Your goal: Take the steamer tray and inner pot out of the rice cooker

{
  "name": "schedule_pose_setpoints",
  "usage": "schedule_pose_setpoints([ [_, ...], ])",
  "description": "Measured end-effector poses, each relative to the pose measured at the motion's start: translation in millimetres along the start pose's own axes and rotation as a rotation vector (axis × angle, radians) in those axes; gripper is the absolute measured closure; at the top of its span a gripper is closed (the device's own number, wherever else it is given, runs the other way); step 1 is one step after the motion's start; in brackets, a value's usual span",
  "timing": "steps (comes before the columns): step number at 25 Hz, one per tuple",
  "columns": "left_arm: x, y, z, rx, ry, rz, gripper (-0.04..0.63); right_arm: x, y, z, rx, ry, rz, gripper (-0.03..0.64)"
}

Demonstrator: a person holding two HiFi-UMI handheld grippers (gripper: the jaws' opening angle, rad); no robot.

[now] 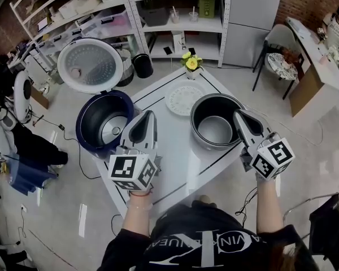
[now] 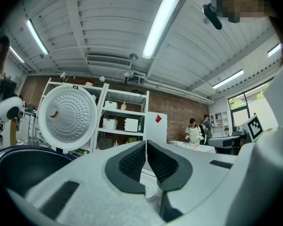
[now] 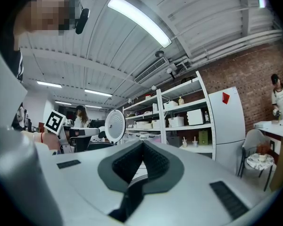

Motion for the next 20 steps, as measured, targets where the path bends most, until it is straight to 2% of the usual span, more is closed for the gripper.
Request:
schedule_pose_setpoints([
  [20, -3.7, -1.2, -9.9, 0.011, -0.017, 0.006, 0.584, 1.4, -0.9, -8.4, 0.02, 0.005, 0.005, 0.618],
])
Point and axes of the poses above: the fingertips, and each gripper's own axes: x backward along the fingers, z to its left, y out of its top, the point moved 9 cm from there along x, backward along the fingers, and after that the axes turned 2 degrees about x, right-handed, at the moved point
